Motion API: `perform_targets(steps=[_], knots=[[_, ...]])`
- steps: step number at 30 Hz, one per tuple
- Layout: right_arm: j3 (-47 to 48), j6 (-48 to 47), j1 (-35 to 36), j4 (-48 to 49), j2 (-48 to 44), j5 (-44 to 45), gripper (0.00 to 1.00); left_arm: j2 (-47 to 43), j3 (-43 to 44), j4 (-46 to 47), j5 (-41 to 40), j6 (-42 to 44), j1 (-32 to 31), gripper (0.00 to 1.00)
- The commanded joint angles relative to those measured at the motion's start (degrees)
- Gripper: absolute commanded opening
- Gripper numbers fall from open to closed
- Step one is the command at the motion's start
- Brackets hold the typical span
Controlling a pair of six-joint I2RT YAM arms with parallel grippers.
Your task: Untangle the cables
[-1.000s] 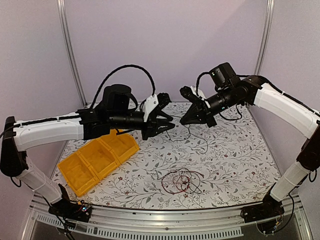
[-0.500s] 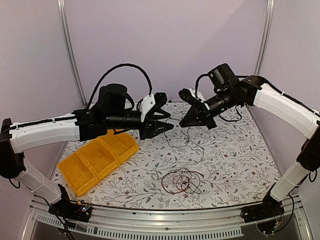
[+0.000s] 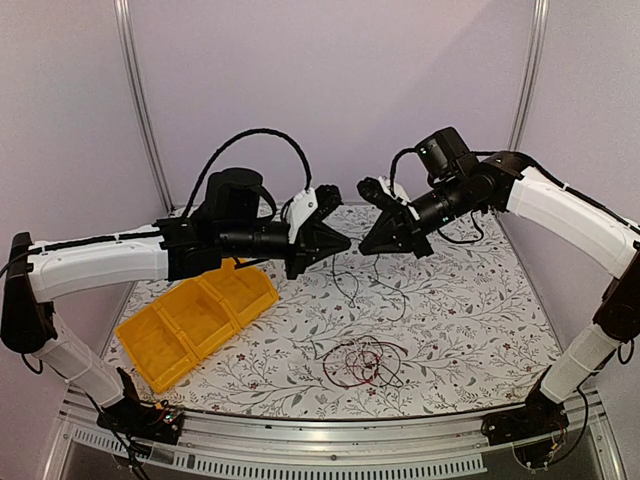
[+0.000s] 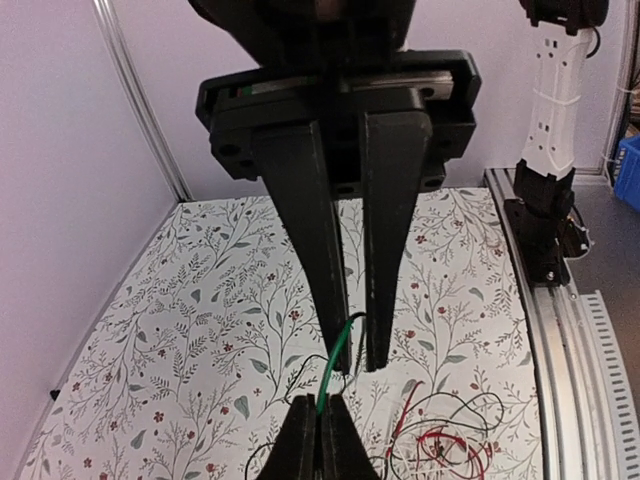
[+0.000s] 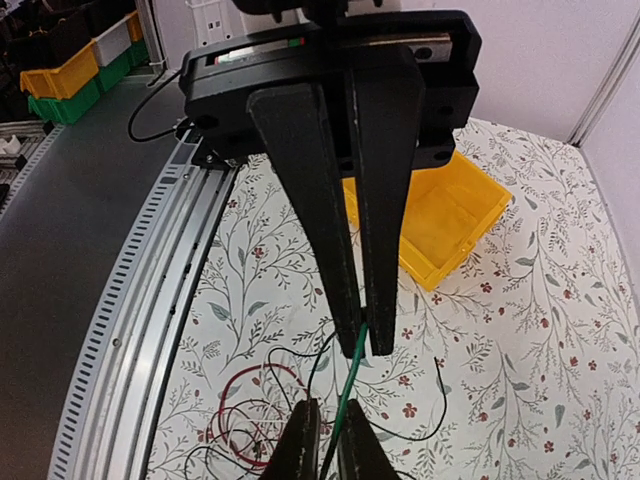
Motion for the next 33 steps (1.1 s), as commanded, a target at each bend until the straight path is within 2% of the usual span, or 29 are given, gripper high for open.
perform_targets(steps=[1,4,8,12,16,21,24,30,33], knots=[[0.42,0.63,0.33,-0.16,0.41,0.40,0.19,0.01,1.47,1.92,-1.25,-2.72,-0.53,0.00],[0.56,0.82,-1.95,0.07,-1.63,4.66,0.40,-1.41,1.97,0.53,-6.14,-5.02,-0.20,0.00],[-1.99,3.84,-16.04,2.80,-6.67,-6.28,0.58,-5.63,2.85,-4.05,-11.16,-9.11,0.45,0.00],[-11.84,6.25,-24.95,7.77,-11.64,-9.90,0.60,-10.67,3.90,-11.37,-16.30,-12.56,0.77,0.00],[-25.36,9.25,-28.61,17.49,-17.02,-11.00,0.61,-15.90,4.56,-18.68,-22.53,-15.16,0.92,0.00],[-36.25,13.83,-31.40,28.69,-17.25,-7.86,0.61,-22.92,5.66,-26.05,-32.66,-19.24,1.65,0.00],[-39.20,12.95,-31.45,31.74,-17.25,-1.97,0.61,-26.51,7.22,-28.07,-37.77,-21.20,2.33,0.00],[-41.33,10.90,-31.53,32.24,-18.78,-1.47,0.61,-29.22,12.24,-31.69,-44.13,-22.58,4.41,0.00],[-41.79,9.41,-31.45,31.84,-19.66,-0.67,0.61,-29.67,12.02,-33.45,-46.98,-22.82,5.45,0.00]])
